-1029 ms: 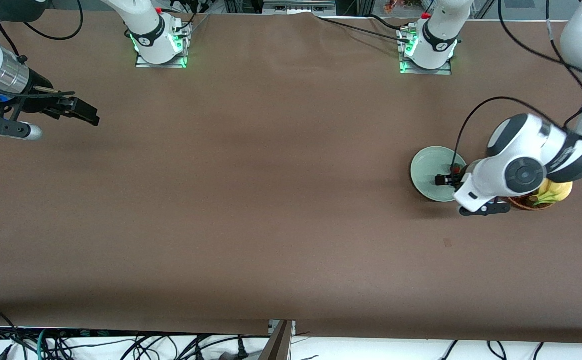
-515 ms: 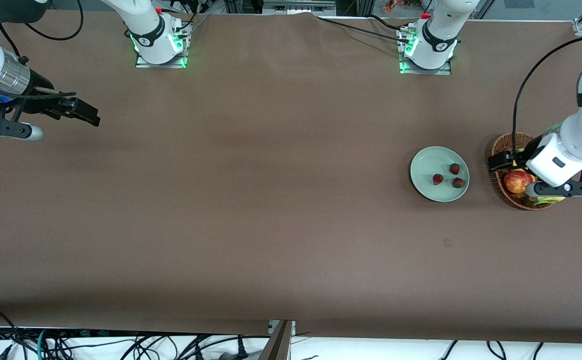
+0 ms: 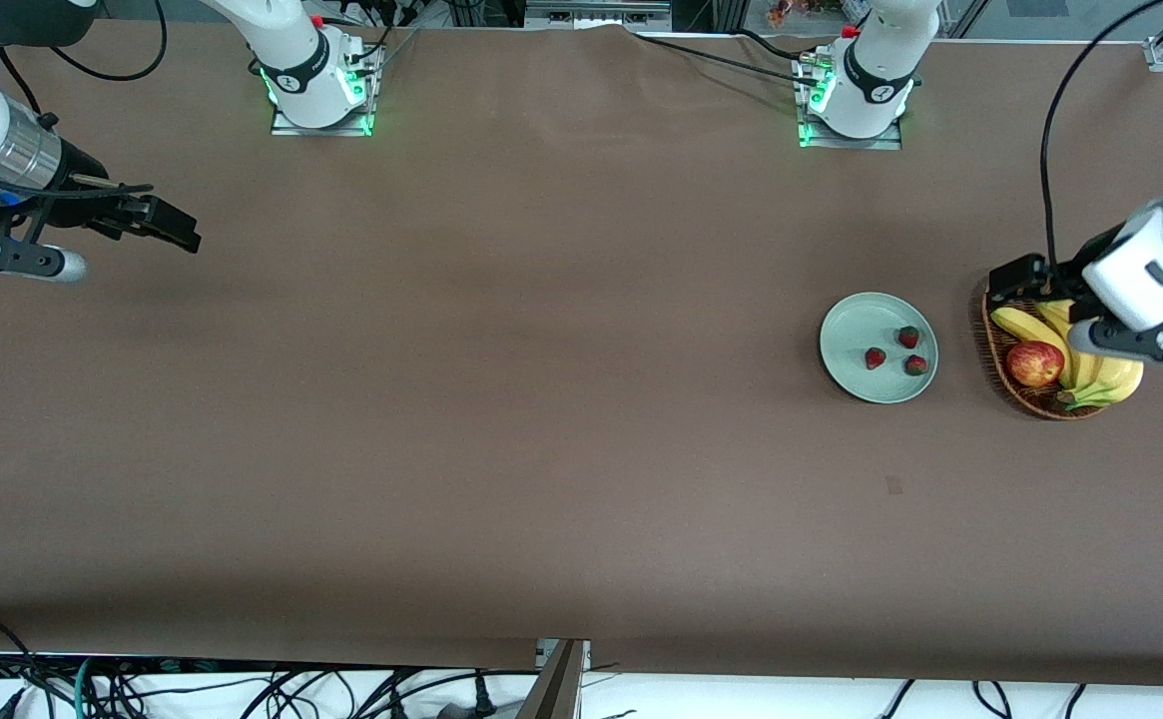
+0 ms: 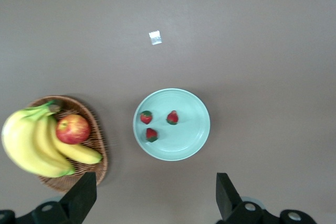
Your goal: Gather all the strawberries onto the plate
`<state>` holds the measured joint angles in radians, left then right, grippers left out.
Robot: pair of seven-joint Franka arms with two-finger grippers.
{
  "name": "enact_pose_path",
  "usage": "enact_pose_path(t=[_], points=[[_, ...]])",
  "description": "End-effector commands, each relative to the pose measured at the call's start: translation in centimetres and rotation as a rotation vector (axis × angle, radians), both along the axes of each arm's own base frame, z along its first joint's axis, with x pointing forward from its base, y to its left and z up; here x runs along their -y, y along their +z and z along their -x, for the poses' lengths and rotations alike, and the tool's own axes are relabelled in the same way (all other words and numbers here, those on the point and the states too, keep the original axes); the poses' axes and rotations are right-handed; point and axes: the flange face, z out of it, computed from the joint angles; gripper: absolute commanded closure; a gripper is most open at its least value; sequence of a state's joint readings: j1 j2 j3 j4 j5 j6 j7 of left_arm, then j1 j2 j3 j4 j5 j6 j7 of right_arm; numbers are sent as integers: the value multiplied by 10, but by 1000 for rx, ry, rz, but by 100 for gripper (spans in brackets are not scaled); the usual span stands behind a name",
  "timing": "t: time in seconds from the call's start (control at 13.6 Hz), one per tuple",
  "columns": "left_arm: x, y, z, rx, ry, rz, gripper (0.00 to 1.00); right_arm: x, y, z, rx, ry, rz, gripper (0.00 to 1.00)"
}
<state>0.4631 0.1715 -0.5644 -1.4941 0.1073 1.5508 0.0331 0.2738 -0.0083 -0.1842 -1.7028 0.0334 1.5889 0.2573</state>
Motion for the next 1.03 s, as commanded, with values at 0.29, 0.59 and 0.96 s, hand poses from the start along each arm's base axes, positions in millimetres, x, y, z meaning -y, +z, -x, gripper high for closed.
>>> enact_pose_path(t=[0.29, 0.59, 0.96], points=[[3, 4, 25, 10, 5, 23, 0, 0, 2, 2, 10, 8, 12, 1], [2, 2, 34, 39, 10, 22, 0, 0, 2, 2, 10, 8, 14, 1], [9, 2, 39, -4, 55, 26, 0, 0, 3, 2, 13, 10, 12, 1]])
